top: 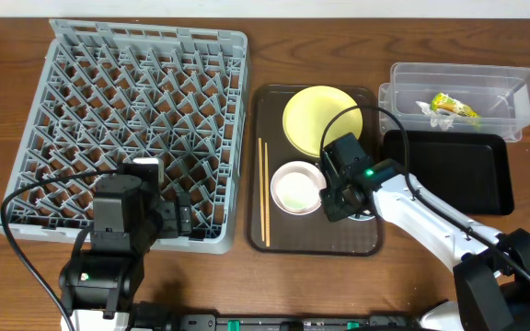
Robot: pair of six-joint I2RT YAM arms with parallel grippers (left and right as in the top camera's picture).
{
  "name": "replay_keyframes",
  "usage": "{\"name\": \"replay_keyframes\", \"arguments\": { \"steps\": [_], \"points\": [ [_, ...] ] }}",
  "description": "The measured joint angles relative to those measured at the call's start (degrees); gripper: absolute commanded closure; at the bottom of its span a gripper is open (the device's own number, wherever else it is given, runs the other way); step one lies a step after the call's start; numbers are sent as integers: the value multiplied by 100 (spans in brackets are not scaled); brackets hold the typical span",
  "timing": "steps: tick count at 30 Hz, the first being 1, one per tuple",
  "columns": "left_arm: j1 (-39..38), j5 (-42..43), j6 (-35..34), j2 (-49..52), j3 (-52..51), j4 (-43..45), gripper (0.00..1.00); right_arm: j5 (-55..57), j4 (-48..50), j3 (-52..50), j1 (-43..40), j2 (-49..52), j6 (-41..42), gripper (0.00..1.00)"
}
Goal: Sort waste into correct bins and load items into the dishwasher
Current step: 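Grasp the light-blue rice bowl rim with the right gripper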
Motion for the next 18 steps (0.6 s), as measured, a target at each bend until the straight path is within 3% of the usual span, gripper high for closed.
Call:
{"name": "replay_keyframes", "arguments": {
  "steps": [11, 18],
  "points": [
    [0, 0, 0, 0, 0, 0, 8, 133, -302, 136, -2, -199, 136, 99],
    [0, 0, 0, 0, 0, 0, 8, 136, -807, 767, -214, -776, 216, 99]
  ]
}}
